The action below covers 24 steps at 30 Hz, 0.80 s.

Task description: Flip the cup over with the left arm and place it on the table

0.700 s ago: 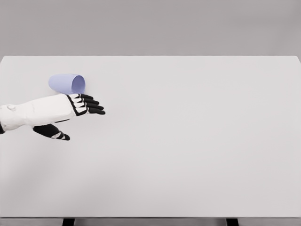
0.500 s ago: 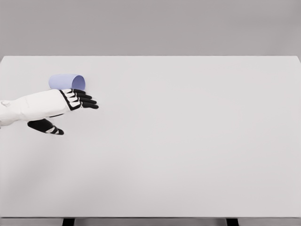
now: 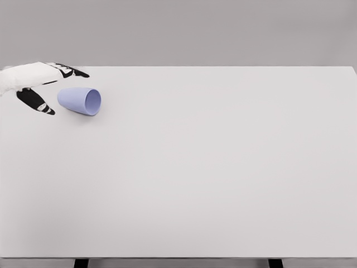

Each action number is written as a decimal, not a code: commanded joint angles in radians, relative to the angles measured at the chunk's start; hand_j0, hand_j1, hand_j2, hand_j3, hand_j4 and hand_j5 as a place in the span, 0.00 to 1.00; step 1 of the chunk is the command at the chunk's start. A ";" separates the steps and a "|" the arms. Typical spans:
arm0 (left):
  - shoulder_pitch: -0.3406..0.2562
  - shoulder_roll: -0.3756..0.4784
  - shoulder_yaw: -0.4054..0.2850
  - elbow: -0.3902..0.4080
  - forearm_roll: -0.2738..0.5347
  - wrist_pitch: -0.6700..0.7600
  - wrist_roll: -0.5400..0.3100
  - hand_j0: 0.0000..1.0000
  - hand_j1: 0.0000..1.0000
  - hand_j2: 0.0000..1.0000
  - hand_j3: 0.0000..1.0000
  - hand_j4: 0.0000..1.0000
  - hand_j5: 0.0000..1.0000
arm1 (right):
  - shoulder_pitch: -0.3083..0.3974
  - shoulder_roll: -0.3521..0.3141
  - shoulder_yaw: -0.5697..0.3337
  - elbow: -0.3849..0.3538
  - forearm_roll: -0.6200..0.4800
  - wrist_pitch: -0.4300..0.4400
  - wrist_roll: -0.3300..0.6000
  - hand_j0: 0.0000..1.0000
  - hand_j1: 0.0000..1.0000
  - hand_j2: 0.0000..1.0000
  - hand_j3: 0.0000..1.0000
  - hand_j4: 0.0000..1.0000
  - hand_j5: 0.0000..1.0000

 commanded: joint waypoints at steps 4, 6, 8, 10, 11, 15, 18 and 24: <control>0.000 -0.021 -0.098 0.020 -0.025 0.057 0.007 1.00 1.00 1.00 1.00 1.00 1.00 | 0.000 0.000 0.001 0.000 0.000 0.000 -0.001 1.00 1.00 1.00 1.00 1.00 1.00; 0.000 -0.022 -0.096 0.025 -0.028 0.058 0.007 1.00 1.00 1.00 1.00 1.00 1.00 | 0.000 0.000 -0.001 0.000 0.000 0.000 0.001 1.00 1.00 1.00 1.00 1.00 1.00; -0.002 -0.025 -0.096 0.035 -0.028 0.060 0.021 1.00 1.00 1.00 1.00 1.00 1.00 | 0.000 0.000 -0.001 0.000 0.000 0.000 -0.001 1.00 1.00 1.00 1.00 1.00 1.00; -0.002 -0.027 -0.096 0.038 -0.027 0.060 0.066 1.00 1.00 1.00 1.00 1.00 1.00 | 0.000 0.000 0.001 0.000 0.000 0.000 0.001 1.00 1.00 1.00 1.00 1.00 1.00; -0.005 -0.027 -0.095 0.054 -0.027 0.060 0.070 1.00 1.00 1.00 1.00 1.00 1.00 | 0.000 0.000 -0.001 0.000 0.000 0.000 -0.001 1.00 1.00 1.00 1.00 1.00 1.00; -0.009 -0.096 -0.093 0.152 -0.027 0.061 0.132 1.00 1.00 1.00 1.00 1.00 1.00 | 0.000 0.000 -0.001 0.000 0.000 0.000 0.001 1.00 1.00 1.00 1.00 1.00 1.00; -0.009 -0.130 -0.095 0.157 -0.028 0.117 0.168 1.00 1.00 1.00 1.00 1.00 1.00 | 0.000 0.000 -0.001 0.000 0.000 0.000 -0.001 1.00 1.00 1.00 1.00 1.00 1.00; -0.014 -0.186 -0.096 0.247 -0.099 0.160 0.168 1.00 1.00 1.00 1.00 1.00 1.00 | 0.000 0.000 0.001 0.000 0.000 0.000 0.001 1.00 1.00 1.00 1.00 1.00 1.00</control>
